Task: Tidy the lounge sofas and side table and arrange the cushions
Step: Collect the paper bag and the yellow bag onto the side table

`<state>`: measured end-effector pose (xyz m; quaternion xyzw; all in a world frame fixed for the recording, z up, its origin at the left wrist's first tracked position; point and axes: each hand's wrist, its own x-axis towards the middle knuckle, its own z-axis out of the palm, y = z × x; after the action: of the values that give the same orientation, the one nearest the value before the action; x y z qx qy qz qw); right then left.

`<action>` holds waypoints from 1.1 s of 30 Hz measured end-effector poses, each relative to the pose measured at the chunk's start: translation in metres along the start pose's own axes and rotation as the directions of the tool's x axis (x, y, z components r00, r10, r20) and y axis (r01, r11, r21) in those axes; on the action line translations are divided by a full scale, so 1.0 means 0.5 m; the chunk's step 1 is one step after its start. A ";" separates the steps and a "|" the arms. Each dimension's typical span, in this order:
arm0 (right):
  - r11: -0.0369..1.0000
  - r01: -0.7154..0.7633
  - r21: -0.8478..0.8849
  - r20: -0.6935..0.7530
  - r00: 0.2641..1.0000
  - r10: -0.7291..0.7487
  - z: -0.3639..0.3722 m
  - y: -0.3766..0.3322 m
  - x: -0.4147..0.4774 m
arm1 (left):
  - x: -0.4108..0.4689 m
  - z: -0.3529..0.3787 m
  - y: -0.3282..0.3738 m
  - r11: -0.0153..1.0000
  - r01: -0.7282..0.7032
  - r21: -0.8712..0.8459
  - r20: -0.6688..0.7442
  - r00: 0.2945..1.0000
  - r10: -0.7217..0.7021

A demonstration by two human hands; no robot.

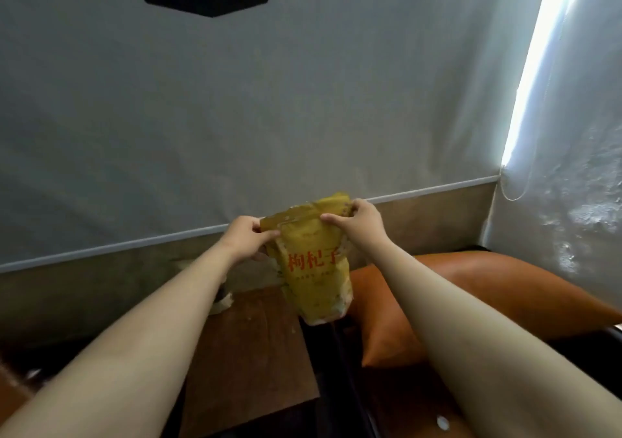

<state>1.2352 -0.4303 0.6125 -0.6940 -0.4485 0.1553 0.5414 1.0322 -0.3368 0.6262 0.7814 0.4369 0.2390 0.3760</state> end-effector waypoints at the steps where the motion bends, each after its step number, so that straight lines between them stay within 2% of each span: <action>1: 0.999 -0.007 0.033 0.021 1.000 0.006 0.048 -0.012 -0.013 | -0.010 -0.032 -0.033 1.000 0.013 -0.012 -0.016 1.000 -0.014; 5: 0.987 -0.019 0.159 0.112 0.994 0.001 0.214 -0.058 -0.065 | -0.048 -0.160 -0.143 0.997 0.071 0.001 -0.091 0.993 -0.071; 11: 0.976 -0.059 0.209 0.171 0.985 0.023 0.363 -0.103 -0.099 | -0.085 -0.281 -0.244 0.995 0.072 0.072 -0.119 0.991 -0.063; 18: 0.991 -0.037 0.128 0.231 0.973 0.007 0.423 -0.100 -0.076 | -0.082 -0.308 -0.318 0.990 0.125 0.068 -0.102 0.988 -0.118; 23: 0.988 -0.050 0.145 0.266 0.964 0.010 0.462 -0.097 -0.042 | -0.070 -0.320 -0.333 0.985 0.165 0.041 -0.104 0.982 -0.160; 29: 0.993 -0.024 0.118 0.305 0.952 -0.013 0.484 -0.116 0.020 | -0.039 -0.350 -0.332 0.973 0.195 -0.124 -0.232 0.948 -0.220; 33: 0.995 -0.009 0.101 0.338 0.941 -0.026 0.496 -0.109 0.044 | -0.019 -0.340 -0.355 0.966 0.225 -0.125 -0.256 0.933 -0.251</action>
<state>1.0489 -0.2603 0.5762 -0.6268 -0.5295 0.2925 0.4910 0.8189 -0.2211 0.5870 0.6642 0.5638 0.3161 0.3755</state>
